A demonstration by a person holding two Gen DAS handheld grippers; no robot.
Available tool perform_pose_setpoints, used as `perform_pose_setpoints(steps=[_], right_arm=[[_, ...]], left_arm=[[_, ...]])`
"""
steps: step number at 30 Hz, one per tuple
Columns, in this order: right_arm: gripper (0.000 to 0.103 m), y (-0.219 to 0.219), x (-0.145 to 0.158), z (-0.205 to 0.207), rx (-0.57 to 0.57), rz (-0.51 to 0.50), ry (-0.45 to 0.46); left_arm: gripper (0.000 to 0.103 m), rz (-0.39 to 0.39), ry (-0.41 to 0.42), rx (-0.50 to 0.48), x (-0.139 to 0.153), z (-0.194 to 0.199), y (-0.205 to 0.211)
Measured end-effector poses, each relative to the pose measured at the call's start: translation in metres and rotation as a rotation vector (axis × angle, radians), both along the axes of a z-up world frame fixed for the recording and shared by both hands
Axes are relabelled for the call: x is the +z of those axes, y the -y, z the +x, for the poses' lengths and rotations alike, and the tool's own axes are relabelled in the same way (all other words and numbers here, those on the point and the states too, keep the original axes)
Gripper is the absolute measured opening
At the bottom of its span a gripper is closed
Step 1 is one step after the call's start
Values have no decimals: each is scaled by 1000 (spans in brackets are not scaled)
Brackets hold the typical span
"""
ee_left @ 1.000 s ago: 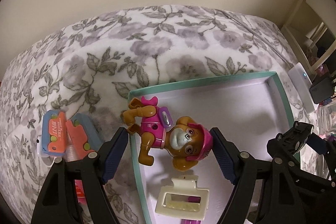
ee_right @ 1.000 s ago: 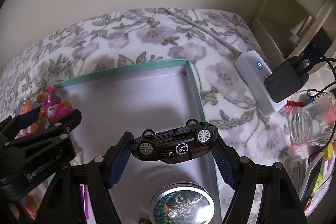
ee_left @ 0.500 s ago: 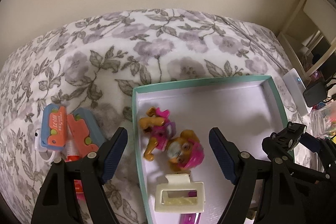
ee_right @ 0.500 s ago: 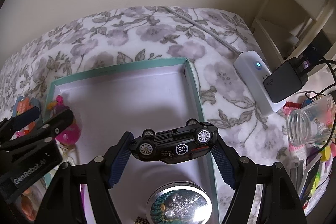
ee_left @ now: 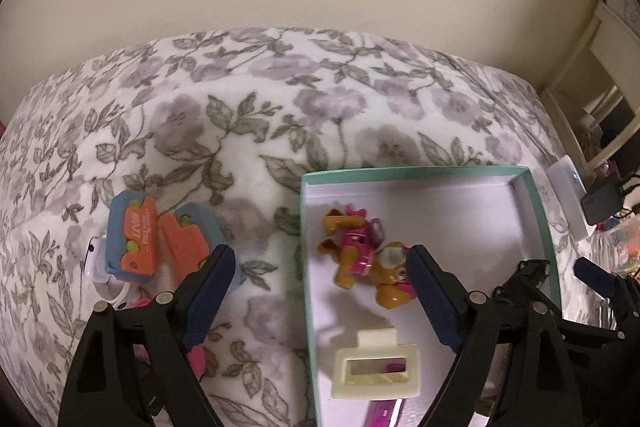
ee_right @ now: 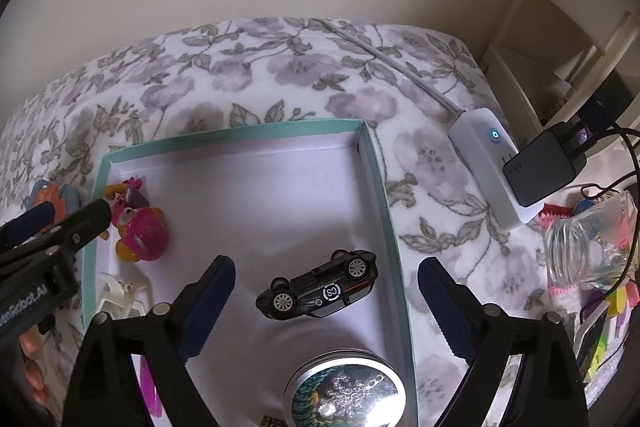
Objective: Organize rigid objects
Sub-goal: 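Open both tools to drop the toy dog and black car in the tray, then move the left tool to the black charger block while the right tool reaches the pink watch band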
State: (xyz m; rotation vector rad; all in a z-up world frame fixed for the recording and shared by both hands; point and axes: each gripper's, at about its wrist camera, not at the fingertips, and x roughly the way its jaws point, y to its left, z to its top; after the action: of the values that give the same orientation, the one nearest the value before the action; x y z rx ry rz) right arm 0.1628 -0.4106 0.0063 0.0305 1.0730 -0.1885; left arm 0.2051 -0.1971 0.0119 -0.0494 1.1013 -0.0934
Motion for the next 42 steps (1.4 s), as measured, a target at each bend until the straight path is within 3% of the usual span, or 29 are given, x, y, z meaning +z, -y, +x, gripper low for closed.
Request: perform_pose_setpoints(steps=[5, 14, 22, 32, 42], right_arm=[[103, -1, 3, 0, 3, 15, 11], [103, -6, 14, 0, 3, 18, 30], [103, -28, 56, -7, 40, 61, 119], [103, -67, 92, -16, 95, 63, 177], [103, -138, 77, -26, 252, 63, 151]], left_arm=[[97, 16, 11, 61, 0, 3, -17], [97, 13, 4, 113, 8, 7, -39], [97, -2, -7, 155, 42, -6, -66], [97, 20, 7, 292, 83, -33, -139], [97, 4, -25, 413, 80, -66, -203]])
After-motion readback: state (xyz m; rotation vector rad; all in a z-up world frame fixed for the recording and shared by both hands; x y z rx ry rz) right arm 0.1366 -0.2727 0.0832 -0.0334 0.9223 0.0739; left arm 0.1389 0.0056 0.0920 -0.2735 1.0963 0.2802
